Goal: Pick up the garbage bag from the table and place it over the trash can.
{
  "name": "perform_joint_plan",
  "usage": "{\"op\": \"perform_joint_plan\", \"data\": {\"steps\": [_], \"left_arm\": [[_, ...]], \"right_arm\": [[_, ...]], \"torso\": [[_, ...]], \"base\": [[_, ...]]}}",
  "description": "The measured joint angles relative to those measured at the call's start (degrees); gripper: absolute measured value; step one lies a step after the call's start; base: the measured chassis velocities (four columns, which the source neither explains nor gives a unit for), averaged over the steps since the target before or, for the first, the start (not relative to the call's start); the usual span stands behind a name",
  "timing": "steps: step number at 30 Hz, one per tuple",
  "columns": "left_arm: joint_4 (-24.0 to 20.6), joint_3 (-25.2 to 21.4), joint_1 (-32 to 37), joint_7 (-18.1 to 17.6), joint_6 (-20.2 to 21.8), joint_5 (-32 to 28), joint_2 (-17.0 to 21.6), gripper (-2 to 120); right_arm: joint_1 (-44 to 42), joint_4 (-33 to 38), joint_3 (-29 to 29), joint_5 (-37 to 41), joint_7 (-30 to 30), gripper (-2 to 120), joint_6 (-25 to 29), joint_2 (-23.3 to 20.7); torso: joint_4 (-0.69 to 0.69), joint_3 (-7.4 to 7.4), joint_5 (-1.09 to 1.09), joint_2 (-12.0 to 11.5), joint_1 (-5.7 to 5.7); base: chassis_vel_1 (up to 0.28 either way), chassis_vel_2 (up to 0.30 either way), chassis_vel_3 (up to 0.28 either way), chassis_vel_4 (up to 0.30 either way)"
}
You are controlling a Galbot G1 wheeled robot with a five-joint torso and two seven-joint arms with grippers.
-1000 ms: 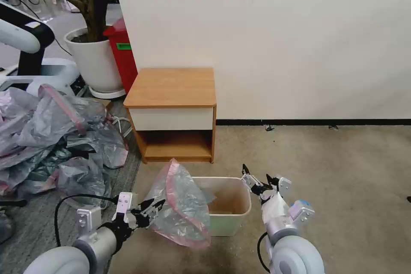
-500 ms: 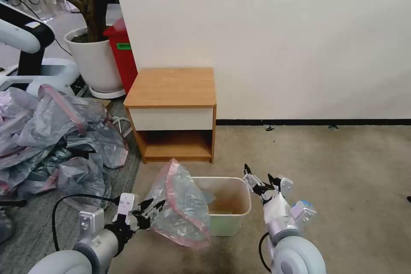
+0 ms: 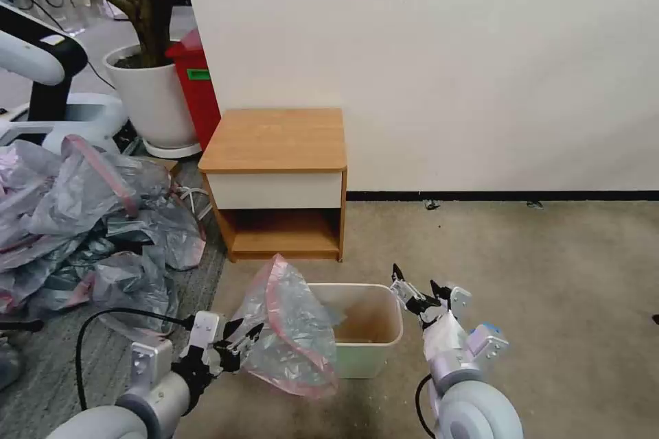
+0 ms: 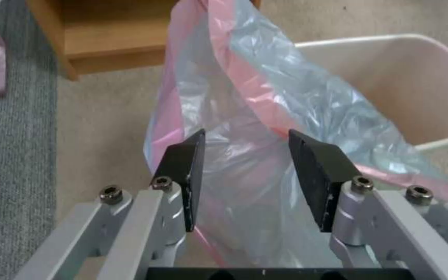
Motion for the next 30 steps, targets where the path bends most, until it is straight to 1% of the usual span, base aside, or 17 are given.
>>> {"op": "perform_joint_plan", "data": {"steps": [13,16,22,28,30], "left_arm": [[1.22,1.43,-0.67,1.76,0.00,3.38,-0.18,44],[1.54,1.69,-0.88,3.60,-0.03,6.71,-0.14,47],[1.54,1.73,-0.88,4.44,-0.34,8.02,-0.07,48],[2.33,2.77,-1.08,7.15,-3.16,13.97,-0.42,50],[2.54,3.12,-1.29,7.30,-3.37,14.63,-0.54,51]], "right_arm": [[-0.28,-0.21,0.26,-0.03,-0.09,95,0.22,0.05],[-0.57,-0.44,0.32,-0.22,-0.13,95,0.37,0.17],[-0.68,-0.45,0.40,-0.30,-0.15,95,0.45,0.24],[-1.18,-0.52,0.79,-0.50,-0.40,95,0.80,0.50],[-1.31,-0.59,0.95,-0.54,-0.63,94,0.92,0.53]], "torso": [[0.00,0.00,0.00,0.00,0.00],[0.00,0.00,0.00,0.00,0.00],[0.00,0.00,0.00,0.00,0.00],[0.00,0.00,0.00,0.00,0.00],[0.00,0.00,0.00,0.00,0.00]], "base": [[0.000,0.000,0.000,0.000],[0.000,0.000,0.000,0.000],[0.000,0.000,0.000,0.000],[0.000,0.000,0.000,0.000],[0.000,0.000,0.000,0.000]]}}
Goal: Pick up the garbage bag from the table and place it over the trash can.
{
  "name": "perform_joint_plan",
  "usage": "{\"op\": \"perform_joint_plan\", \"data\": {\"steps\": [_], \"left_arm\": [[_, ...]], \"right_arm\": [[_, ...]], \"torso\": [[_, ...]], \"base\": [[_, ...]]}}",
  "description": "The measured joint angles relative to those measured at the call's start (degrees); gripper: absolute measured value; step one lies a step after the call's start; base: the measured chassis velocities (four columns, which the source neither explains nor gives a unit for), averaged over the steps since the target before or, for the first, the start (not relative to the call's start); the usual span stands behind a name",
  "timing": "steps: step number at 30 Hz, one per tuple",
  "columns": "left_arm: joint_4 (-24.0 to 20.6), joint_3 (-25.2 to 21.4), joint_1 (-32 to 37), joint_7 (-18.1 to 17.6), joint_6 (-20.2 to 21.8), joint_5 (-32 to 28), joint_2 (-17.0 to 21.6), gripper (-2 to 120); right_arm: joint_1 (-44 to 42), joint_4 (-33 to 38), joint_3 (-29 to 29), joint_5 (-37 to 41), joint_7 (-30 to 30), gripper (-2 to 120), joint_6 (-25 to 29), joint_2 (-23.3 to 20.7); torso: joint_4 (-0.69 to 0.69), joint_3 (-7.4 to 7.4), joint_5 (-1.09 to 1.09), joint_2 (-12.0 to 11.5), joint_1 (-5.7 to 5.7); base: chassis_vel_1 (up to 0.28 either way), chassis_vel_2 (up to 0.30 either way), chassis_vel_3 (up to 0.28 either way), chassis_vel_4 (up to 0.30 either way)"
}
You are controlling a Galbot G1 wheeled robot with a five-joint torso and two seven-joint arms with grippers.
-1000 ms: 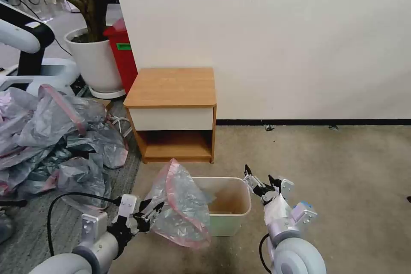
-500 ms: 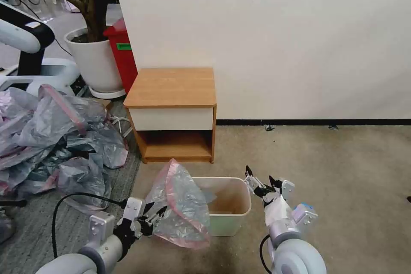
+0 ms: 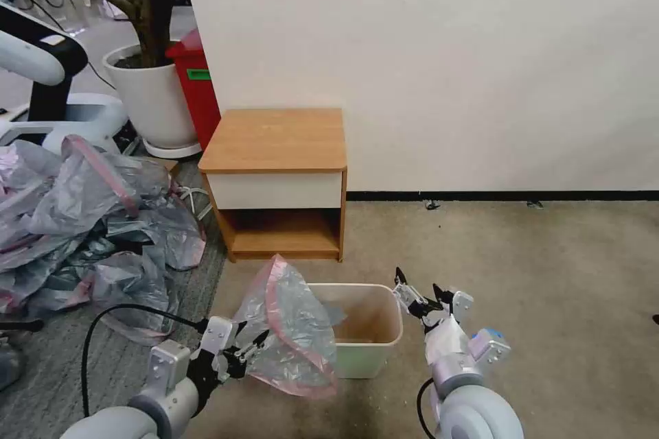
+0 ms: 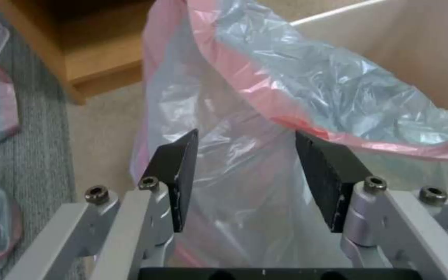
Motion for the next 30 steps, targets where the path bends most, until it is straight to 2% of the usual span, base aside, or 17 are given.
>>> {"op": "perform_joint_plan", "data": {"steps": [7,17,25,30], "left_arm": [[1.53,2.46,-1.14,0.35,-0.82,3.94,-0.99,52],[2.43,3.89,-1.83,0.57,-1.94,6.17,-2.07,51],[1.42,2.30,-1.38,4.06,-1.95,6.89,0.37,53],[1.11,1.58,-0.58,7.46,-1.92,9.95,2.13,54]], "right_arm": [[-1.11,-0.34,0.72,-0.52,-0.50,93,0.79,0.13],[-2.17,-0.51,1.41,-0.88,-0.62,92,1.56,0.11],[-2.30,-0.80,1.18,-1.22,-0.65,91,1.80,0.34],[-2.04,-0.80,1.10,-1.24,-0.65,91,1.79,0.44]], "torso": [[0.00,0.00,0.00,0.00,0.00],[0.00,0.00,0.00,0.00,0.00],[0.00,0.00,-0.01,0.00,0.00],[0.00,0.00,0.00,0.00,0.00]], "base": [[0.000,0.000,0.000,0.000],[0.000,0.000,0.000,0.000],[0.000,0.000,0.000,0.000],[0.000,0.000,0.000,0.000]]}}
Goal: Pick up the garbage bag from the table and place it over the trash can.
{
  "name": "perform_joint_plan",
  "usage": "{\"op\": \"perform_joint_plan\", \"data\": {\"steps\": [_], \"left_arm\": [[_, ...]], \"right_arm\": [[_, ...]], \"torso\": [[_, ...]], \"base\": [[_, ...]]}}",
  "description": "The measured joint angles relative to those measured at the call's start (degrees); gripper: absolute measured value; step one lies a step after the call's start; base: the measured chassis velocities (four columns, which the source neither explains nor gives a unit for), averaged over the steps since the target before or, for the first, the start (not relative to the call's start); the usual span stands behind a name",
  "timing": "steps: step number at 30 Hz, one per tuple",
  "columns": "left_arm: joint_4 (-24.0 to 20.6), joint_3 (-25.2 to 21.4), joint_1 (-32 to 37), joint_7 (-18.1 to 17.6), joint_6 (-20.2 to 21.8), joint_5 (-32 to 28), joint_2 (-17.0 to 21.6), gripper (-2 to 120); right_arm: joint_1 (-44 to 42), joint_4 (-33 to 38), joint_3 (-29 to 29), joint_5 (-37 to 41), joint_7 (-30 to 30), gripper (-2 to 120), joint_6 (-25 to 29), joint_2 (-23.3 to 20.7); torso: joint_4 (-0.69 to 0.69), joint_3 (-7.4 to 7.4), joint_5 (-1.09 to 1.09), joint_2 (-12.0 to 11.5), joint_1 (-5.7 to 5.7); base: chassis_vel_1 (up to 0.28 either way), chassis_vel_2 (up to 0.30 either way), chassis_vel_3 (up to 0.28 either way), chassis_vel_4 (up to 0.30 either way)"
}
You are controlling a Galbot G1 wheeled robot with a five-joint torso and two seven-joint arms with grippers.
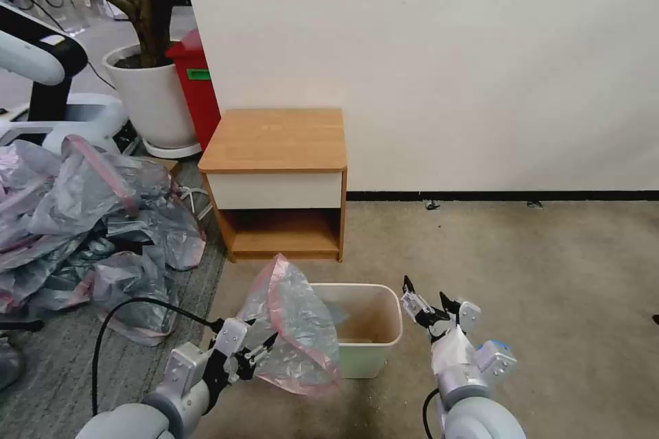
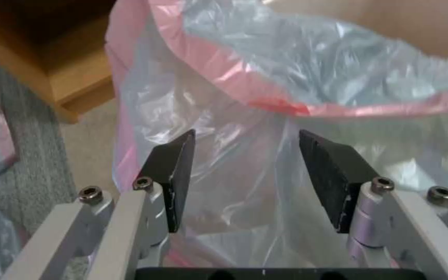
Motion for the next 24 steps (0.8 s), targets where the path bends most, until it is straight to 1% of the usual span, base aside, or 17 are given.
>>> {"op": "perform_joint_plan", "data": {"steps": [4,7,13,18,19,20,21,24], "left_arm": [[0.00,0.30,-0.08,0.40,-0.16,1.22,0.42,55],[0.43,1.05,-0.18,0.30,-1.51,3.49,0.43,57],[0.90,1.92,-0.34,-0.08,-2.70,5.45,0.22,58],[1.50,3.07,-0.63,-1.67,-3.16,5.94,0.05,58],[1.67,3.35,-0.70,-2.21,-3.29,5.97,-0.01,58],[2.14,4.12,-0.86,-3.71,-3.77,6.01,-0.26,58],[2.14,4.12,-0.86,-3.71,-3.77,6.01,-0.26,58],[2.98,5.38,-1.27,-5.70,-4.38,6.03,-0.93,58]], "right_arm": [[0.04,0.01,0.04,0.00,0.00,91,-0.01,0.12],[0.02,0.01,0.06,-0.09,0.00,91,-0.01,0.42],[-0.09,0.01,0.12,-0.32,0.00,90,-0.01,0.74],[-0.47,0.00,0.34,-0.60,0.00,90,0.09,0.77],[-0.53,-0.01,0.37,-0.65,0.00,90,0.12,0.77],[-0.63,-0.02,0.43,-0.74,0.00,90,0.18,0.77],[-0.63,-0.02,0.43,-0.74,0.00,90,0.18,0.77],[-0.66,-0.02,0.45,-0.93,-0.01,90,0.24,0.80]], "torso": [[0.00,0.00,0.00,0.00,0.00],[0.00,0.00,0.00,0.00,0.00],[0.00,0.00,0.00,0.00,0.00],[0.00,0.00,0.00,0.00,0.00],[0.00,0.00,0.00,0.00,0.00],[0.00,0.00,0.00,0.00,0.00],[0.00,0.00,0.00,0.00,0.00],[0.00,0.00,0.00,0.00,0.00]], "base": [[0.000,0.000,0.000,0.000],[0.000,0.000,0.000,0.000],[0.000,0.000,0.000,0.000],[0.000,0.000,0.000,0.000],[0.000,0.000,0.000,0.000],[0.000,0.000,0.000,0.000],[0.000,0.000,0.000,0.000],[0.000,0.000,0.000,0.000]]}}
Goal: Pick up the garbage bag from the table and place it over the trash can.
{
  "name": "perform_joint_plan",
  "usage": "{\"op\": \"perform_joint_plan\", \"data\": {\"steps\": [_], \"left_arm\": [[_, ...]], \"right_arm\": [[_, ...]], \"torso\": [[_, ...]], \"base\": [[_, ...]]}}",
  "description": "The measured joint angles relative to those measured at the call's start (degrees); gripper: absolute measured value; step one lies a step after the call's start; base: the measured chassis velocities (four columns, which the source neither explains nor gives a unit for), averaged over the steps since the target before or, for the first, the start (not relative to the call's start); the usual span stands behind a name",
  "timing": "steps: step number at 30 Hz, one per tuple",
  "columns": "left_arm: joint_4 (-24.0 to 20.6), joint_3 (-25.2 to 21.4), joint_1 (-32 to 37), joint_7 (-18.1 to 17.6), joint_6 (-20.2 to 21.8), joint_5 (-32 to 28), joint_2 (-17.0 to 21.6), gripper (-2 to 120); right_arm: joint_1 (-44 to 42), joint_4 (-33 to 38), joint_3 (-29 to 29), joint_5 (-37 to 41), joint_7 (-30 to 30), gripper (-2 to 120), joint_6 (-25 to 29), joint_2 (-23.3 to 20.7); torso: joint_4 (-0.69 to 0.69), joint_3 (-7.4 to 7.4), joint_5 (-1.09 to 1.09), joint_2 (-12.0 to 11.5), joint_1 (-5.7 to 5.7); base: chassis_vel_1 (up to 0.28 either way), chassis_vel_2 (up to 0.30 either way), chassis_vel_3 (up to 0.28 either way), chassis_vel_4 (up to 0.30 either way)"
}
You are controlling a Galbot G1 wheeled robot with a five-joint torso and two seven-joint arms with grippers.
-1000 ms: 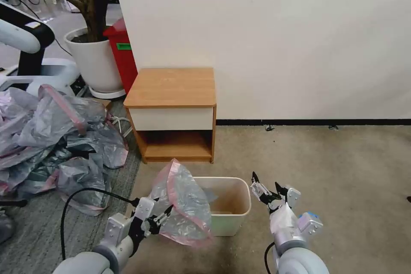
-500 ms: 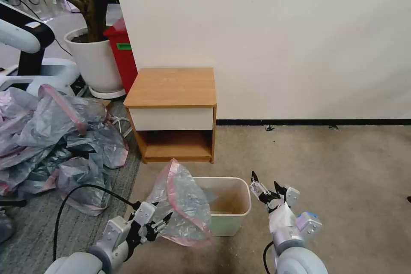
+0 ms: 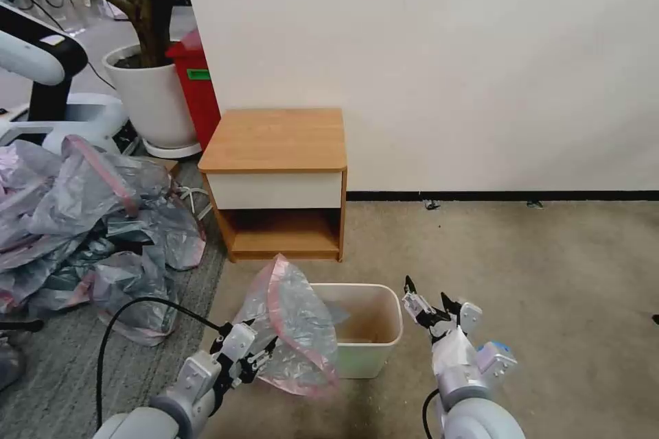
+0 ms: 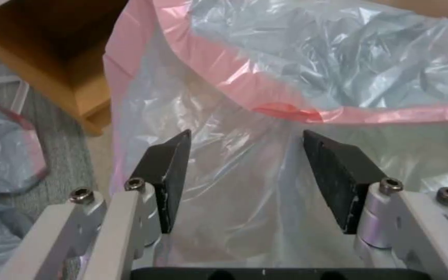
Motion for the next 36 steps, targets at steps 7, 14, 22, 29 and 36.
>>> {"op": "perform_joint_plan", "data": {"steps": [7,14,22,29,36], "left_arm": [[1.57,1.90,-0.93,-5.20,-0.12,-2.83,-0.74,57],[2.48,3.44,-2.02,-9.48,1.16,-7.40,-0.91,58],[3.95,6.10,-4.29,-13.96,2.82,-12.82,-1.28,57],[4.61,7.62,-6.20,-16.64,4.87,-17.13,-1.18,57],[4.65,7.92,-6.92,-16.93,5.61,-19.37,-0.98,57]], "right_arm": [[0.00,-0.47,0.07,-0.09,-0.02,89,0.16,-0.12],[0.18,-1.01,0.12,-0.09,-0.05,89,0.28,-0.18],[0.42,-1.87,0.37,-0.11,-0.07,89,0.32,-0.05],[0.57,-2.87,0.55,-0.39,-0.16,89,0.52,0.12],[1.02,-3.48,0.64,-0.40,-0.16,89,0.55,-0.01]], "torso": [[0.00,0.00,0.00,0.00,0.00],[0.00,0.00,0.00,0.00,0.00],[0.00,0.00,0.00,0.00,0.00],[0.00,0.00,0.00,0.00,0.00],[0.00,0.00,0.00,0.00,0.00]], "base": [[0.000,0.000,0.000,0.000],[0.000,0.000,0.000,0.000],[0.000,0.000,0.000,0.000],[0.000,0.000,0.000,0.000],[0.000,0.000,0.000,0.000]]}}
